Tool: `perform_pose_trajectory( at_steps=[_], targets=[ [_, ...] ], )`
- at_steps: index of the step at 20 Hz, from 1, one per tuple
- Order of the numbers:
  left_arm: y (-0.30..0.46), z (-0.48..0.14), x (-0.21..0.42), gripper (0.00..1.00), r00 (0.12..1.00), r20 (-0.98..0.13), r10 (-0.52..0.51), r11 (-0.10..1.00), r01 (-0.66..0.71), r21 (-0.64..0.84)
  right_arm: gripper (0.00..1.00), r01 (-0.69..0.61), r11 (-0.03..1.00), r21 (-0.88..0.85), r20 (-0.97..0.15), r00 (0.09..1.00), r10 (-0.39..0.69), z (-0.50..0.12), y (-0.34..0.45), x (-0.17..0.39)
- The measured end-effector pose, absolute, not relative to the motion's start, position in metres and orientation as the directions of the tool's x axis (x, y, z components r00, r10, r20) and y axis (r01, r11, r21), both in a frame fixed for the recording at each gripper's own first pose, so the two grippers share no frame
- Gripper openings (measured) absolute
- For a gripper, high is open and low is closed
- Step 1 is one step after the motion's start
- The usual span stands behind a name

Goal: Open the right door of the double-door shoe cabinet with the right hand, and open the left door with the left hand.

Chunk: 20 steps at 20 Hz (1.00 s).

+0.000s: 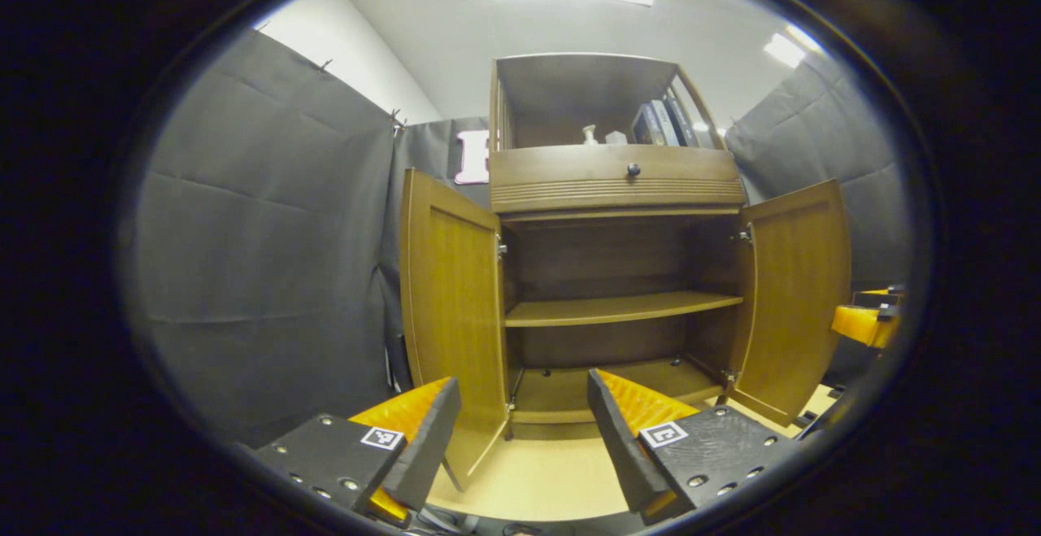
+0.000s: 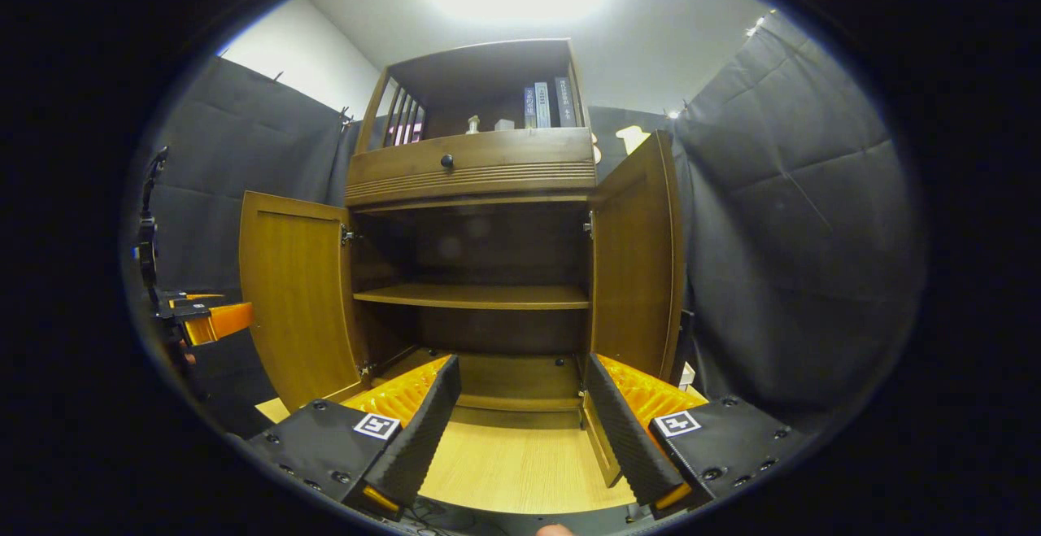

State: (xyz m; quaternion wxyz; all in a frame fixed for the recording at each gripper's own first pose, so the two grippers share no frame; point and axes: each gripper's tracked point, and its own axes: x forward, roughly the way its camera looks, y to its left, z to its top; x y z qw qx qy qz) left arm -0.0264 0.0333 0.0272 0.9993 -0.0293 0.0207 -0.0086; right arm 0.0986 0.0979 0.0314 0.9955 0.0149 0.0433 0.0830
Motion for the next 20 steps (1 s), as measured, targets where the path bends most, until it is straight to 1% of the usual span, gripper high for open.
perform_pose_trajectory(
  at_steps=[5,6,9,10,20],
  targets=[
    [0.034,0.028,-0.03,0.32,0.999,-0.037,-0.01,0.998,0.008,-0.059,0.97,-0.143,0.989,0.029,-0.072,0.987,0.144,0.036,0.093,0.09],
    [0.034,0.029,-0.03,0.32,0.999,-0.036,-0.012,0.998,0.009,-0.061,0.92,-0.139,0.99,0.026,-0.069,0.988,0.141,0.038,0.092,0.089],
    [0.036,0.028,-0.031,0.32,0.999,-0.036,-0.005,0.998,0.003,-0.062,0.92,-0.136,0.99,0.021,-0.061,0.989,0.138,0.041,0.092,0.089],
    [0.036,0.029,-0.031,0.32,0.999,-0.035,-0.004,0.998,0.001,-0.062,0.97,-0.136,0.991,0.019,-0.058,0.989,0.136,0.042,0.091,0.089],
    [0.037,0.028,-0.03,0.32,0.999,-0.037,0.0,0.998,-0.002,-0.056,0.98,-0.13,0.992,0.006,-0.055,0.99,0.13,0.043,0.09,0.093]
  ],
)
